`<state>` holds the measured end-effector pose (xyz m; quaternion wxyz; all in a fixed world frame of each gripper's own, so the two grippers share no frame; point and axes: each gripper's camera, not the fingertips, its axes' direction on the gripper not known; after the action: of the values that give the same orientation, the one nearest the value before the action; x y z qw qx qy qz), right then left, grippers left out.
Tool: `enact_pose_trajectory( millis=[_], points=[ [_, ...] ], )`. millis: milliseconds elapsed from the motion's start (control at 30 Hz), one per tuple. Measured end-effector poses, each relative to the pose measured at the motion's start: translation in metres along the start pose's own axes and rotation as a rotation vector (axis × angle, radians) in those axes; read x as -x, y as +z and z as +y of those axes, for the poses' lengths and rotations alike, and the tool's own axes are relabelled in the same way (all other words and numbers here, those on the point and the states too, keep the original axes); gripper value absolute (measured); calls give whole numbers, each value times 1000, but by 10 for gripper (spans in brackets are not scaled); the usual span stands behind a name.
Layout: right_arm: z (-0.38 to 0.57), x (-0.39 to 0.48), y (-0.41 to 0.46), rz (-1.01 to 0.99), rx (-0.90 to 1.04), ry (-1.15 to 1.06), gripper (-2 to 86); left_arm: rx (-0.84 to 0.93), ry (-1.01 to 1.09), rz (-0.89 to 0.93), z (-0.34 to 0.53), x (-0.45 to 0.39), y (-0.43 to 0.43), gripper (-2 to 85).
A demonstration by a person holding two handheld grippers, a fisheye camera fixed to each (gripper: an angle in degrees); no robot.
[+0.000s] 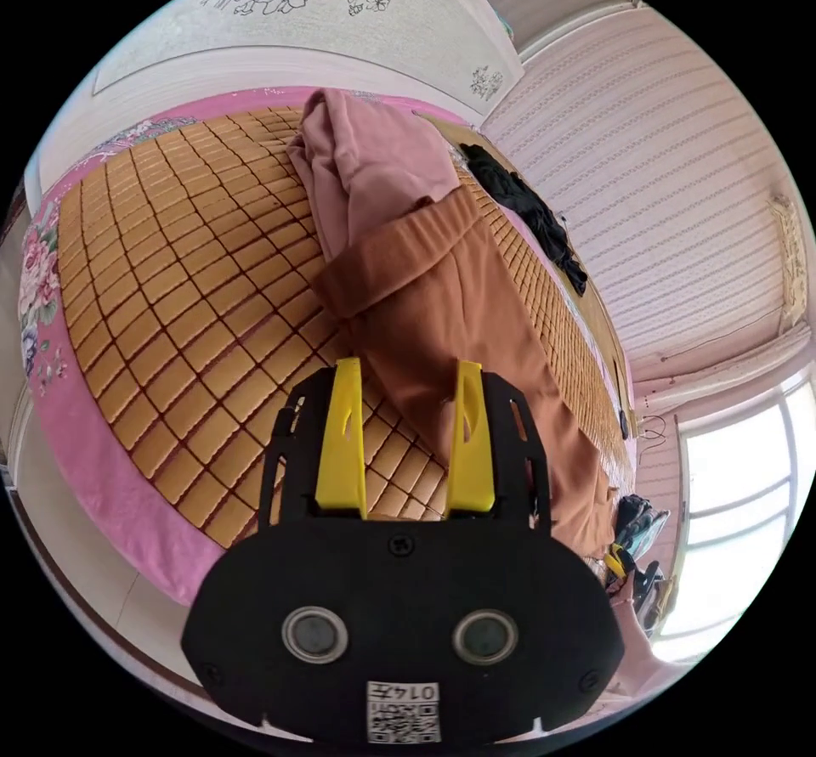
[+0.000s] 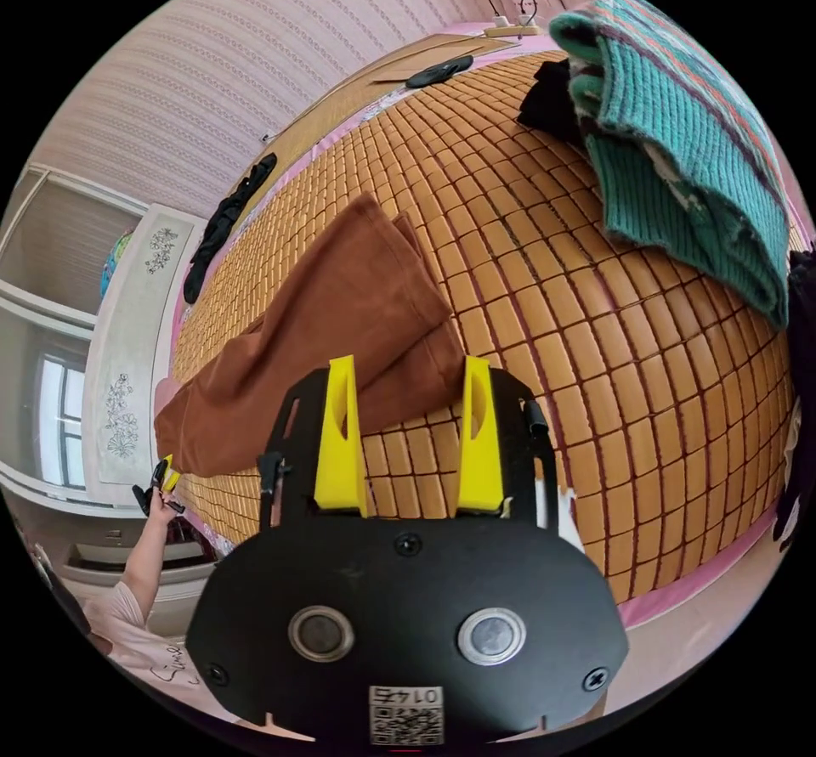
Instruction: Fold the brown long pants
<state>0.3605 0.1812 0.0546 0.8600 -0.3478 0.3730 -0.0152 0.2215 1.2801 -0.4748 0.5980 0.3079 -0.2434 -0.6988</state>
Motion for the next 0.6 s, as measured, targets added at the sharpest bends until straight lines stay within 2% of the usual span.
enact_pose_trajectory(
  millis=[100, 167, 233, 400, 500, 600],
  points=[
    [-5, 11, 10, -49, 23, -46, 85, 50, -64, -24, -3, -6, 19, 77],
    [-7, 19, 15, 4, 67, -63, 59, 39, -48, -12, -3, -12, 19, 54],
    [-3, 22, 5, 32, 52, -119, 49, 39, -10, -19, -1, -18, 14, 50],
    [30, -5, -38, -68, 87, -189, 41, 80, 122, 2, 23, -21, -20, 49],
    [78, -23, -57, -12, 146, -219, 45, 126, 185, -35, 70, -14, -45, 54],
    [128, -52, -69, 56, 191, -138, 56, 193, 176, -49, 118, -1, -66, 78]
  ],
)
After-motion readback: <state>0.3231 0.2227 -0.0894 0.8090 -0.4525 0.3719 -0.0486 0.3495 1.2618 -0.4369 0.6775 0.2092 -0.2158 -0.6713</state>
